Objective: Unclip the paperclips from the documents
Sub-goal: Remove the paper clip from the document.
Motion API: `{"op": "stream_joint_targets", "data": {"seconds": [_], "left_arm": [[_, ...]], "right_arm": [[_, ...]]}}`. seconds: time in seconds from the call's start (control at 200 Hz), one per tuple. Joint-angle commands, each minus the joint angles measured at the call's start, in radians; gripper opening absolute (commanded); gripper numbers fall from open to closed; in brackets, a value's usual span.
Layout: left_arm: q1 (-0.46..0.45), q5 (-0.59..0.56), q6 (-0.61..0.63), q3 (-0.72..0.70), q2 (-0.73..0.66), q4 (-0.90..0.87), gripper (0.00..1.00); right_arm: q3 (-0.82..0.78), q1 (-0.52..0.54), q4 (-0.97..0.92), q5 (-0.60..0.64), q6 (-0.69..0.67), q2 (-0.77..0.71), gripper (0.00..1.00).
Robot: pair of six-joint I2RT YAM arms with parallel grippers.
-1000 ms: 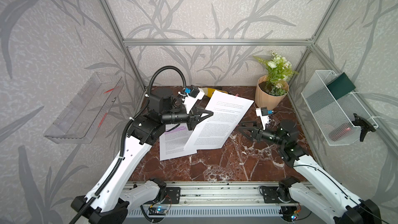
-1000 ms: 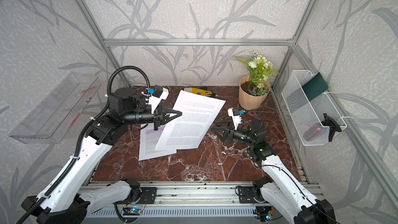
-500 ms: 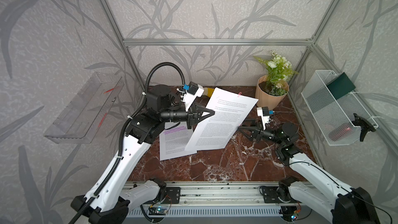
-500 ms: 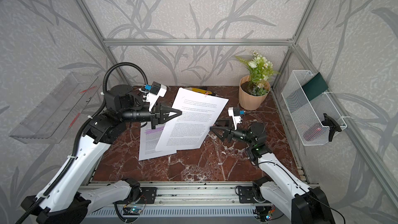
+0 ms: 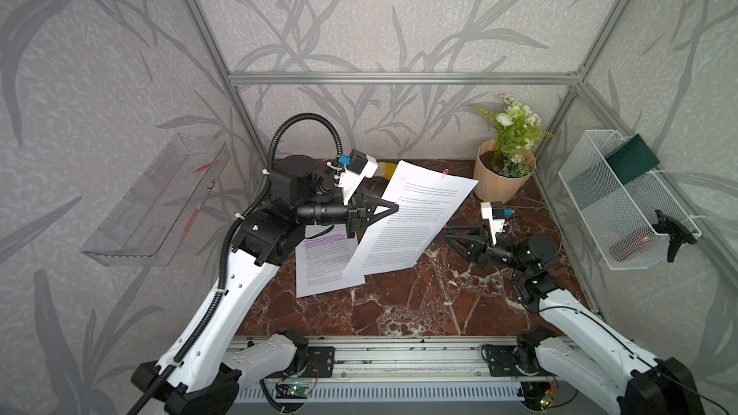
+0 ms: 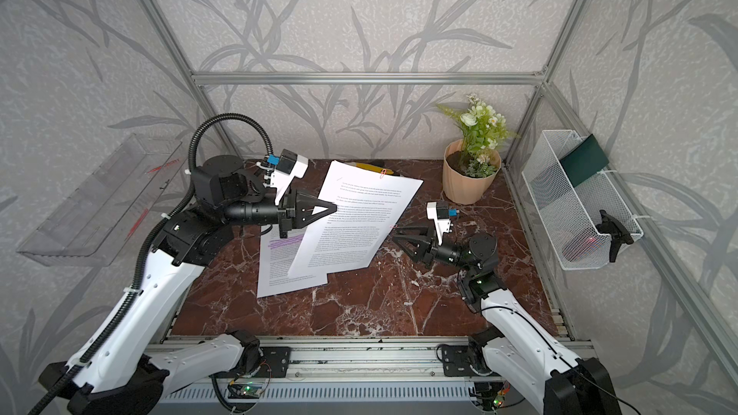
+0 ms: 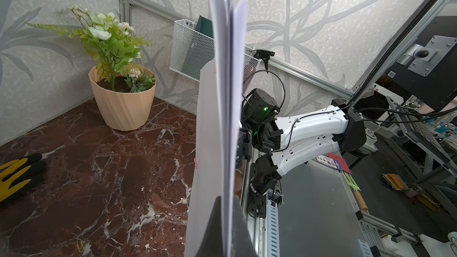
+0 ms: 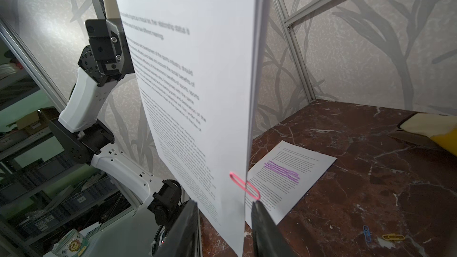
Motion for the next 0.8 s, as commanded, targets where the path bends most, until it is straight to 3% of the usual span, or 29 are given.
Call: {"op": "stream_joint_targets", "data": {"seconds": [0.0,0.14,0.345,0.535,0.67,0.795], "left_arm": [[0.006,0.032,0.0,0.023,-0.012,0.016,0.0],[0.007,0.036,-0.002,0.02,-0.013,0.021,0.0],[0.006,0.046,-0.004,0.021,-0.016,0.021,0.0],[0.007,0.052,-0.007,0.01,-0.024,0.025,0.0],[0.007,0.057,-0.013,0.005,-0.025,0.035,0.0],[0.008,0.058,-0.014,-0.002,-0.031,0.035,0.0]], "right_arm": [[-0.012,0.007,0.004,0.018,0.001,-0.025,0.38],[-0.012,0.006,-0.003,0.025,-0.006,-0.022,0.39],[-0.015,0.007,-0.029,0.061,-0.05,-0.033,0.55],[-0.014,0.008,-0.027,0.07,-0.058,-0.027,0.59],[-0.007,0.009,-0.001,0.072,-0.049,-0.01,0.59],[-0.001,0.014,0.061,0.07,0.021,0.017,0.47]]}}
